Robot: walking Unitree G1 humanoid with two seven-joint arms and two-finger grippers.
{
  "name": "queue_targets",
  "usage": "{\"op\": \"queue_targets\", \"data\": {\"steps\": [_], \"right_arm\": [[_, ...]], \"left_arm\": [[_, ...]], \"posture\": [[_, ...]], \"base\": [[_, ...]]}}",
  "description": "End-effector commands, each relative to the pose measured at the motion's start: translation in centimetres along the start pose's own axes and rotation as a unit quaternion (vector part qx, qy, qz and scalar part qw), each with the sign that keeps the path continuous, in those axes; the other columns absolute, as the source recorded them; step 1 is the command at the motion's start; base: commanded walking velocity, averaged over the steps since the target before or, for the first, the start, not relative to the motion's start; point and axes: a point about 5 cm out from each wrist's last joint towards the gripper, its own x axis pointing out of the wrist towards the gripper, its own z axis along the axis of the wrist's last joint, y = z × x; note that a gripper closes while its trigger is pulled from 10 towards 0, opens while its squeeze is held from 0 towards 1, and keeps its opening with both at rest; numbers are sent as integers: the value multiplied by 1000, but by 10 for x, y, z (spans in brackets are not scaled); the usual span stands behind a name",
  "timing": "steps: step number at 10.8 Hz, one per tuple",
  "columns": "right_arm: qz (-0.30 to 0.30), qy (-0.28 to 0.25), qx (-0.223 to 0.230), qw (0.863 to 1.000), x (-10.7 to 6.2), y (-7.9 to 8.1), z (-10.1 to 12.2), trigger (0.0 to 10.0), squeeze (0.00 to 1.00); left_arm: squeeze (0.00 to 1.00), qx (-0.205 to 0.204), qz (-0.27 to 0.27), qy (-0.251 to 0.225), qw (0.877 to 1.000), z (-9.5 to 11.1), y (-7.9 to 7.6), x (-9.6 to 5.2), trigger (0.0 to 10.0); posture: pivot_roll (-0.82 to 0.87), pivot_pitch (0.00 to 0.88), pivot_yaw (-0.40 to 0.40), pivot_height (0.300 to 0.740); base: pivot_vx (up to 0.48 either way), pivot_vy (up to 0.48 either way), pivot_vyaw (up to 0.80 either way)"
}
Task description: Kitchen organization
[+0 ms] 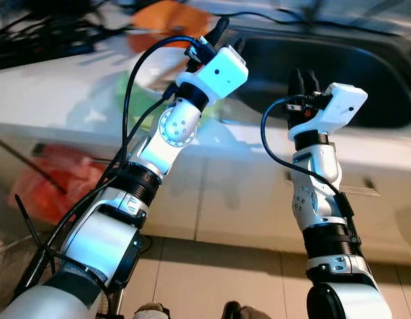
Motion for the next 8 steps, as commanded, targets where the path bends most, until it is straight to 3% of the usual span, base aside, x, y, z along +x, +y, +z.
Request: {"op": "queue_targets", "data": {"steps": [1, 8], "right_arm": [[3, -9, 5, 1000, 2, 1, 3, 10000, 0], [-3, -9, 12, 1000, 1, -1, 2, 10000, 0]], "left_arm": [[0, 1, 4, -16, 1000, 7, 3, 4, 10000], [0, 0, 9, -20, 1000, 9, 4, 5, 10000]], "posture": [[88, 108, -34, 740], [89, 121, -35, 740]], "base": [[300, 0, 0], [302, 0, 0]]}}
